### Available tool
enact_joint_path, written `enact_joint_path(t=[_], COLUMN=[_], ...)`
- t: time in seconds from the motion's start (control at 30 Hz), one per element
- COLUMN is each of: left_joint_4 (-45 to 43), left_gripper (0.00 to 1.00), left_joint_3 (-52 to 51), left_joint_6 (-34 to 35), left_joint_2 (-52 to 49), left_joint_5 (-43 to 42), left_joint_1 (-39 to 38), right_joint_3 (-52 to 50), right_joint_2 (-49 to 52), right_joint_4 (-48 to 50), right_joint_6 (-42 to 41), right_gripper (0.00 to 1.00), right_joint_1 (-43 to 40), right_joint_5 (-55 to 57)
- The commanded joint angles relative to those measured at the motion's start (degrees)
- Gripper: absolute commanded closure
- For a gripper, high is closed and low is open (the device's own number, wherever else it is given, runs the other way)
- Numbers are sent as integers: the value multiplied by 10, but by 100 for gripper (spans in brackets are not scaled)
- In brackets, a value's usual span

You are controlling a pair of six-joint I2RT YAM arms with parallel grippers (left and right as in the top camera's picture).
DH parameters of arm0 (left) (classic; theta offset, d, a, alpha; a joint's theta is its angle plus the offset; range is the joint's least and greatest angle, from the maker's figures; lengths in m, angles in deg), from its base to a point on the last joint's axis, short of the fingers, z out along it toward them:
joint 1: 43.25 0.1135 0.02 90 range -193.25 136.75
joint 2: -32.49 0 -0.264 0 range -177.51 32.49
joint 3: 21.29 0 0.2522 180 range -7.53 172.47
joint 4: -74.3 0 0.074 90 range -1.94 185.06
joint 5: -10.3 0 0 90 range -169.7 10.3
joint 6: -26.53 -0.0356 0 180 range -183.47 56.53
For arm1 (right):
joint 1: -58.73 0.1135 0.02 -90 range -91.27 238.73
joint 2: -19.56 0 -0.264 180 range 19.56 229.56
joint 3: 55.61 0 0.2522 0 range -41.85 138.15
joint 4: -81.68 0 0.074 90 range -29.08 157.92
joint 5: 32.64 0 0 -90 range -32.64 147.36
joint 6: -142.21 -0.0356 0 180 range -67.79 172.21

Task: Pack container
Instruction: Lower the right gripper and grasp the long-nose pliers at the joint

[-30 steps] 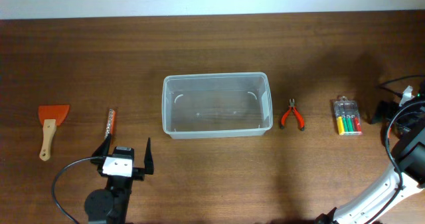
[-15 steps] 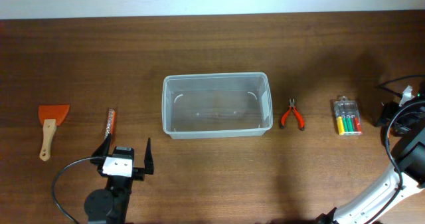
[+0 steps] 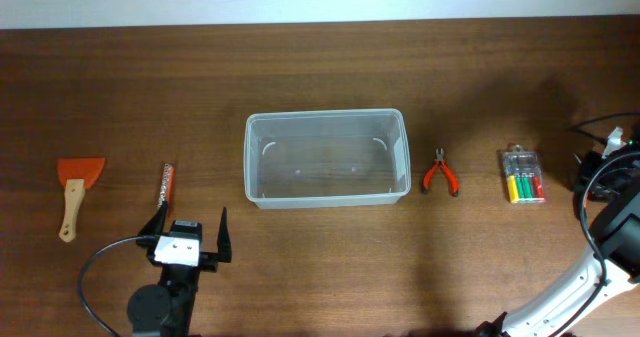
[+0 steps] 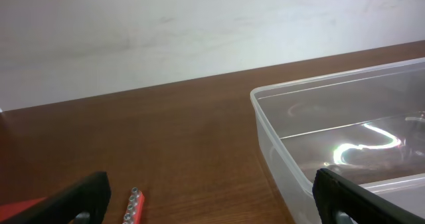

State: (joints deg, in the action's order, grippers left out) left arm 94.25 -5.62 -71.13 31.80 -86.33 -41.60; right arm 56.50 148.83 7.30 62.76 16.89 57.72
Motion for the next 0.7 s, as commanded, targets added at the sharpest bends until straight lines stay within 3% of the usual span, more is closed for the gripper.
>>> enact_joint_path(t=[0.0, 0.17, 0.33, 0.5, 0.57, 0.67], left_joint_4=[-2, -1, -2, -2, -2, -2], left_gripper=[1, 1, 1, 1, 1, 1], left_joint_3=[-4, -4, -4, -4, -4, -4], left_joint_6=[3, 3, 3, 3, 3, 3], left_joint_2=[3, 3, 3, 3, 3, 3], left_joint_5=[-4, -4, -4, -4, -4, -4], left_joint_1=[3, 3, 3, 3, 3, 3], right_joint_3=[-6, -6, -6, -6, -6, -6], right_joint_2=[14, 14, 14, 14, 14, 14], right_joint_4=[9, 9, 9, 9, 7, 4], right_joint_6=[-2, -2, -2, -6, -6, -6], right_gripper=[59, 70, 75, 75, 70, 73], right_joint_1=[2, 2, 2, 2, 2, 2], right_joint_5=[3, 3, 3, 3, 3, 3])
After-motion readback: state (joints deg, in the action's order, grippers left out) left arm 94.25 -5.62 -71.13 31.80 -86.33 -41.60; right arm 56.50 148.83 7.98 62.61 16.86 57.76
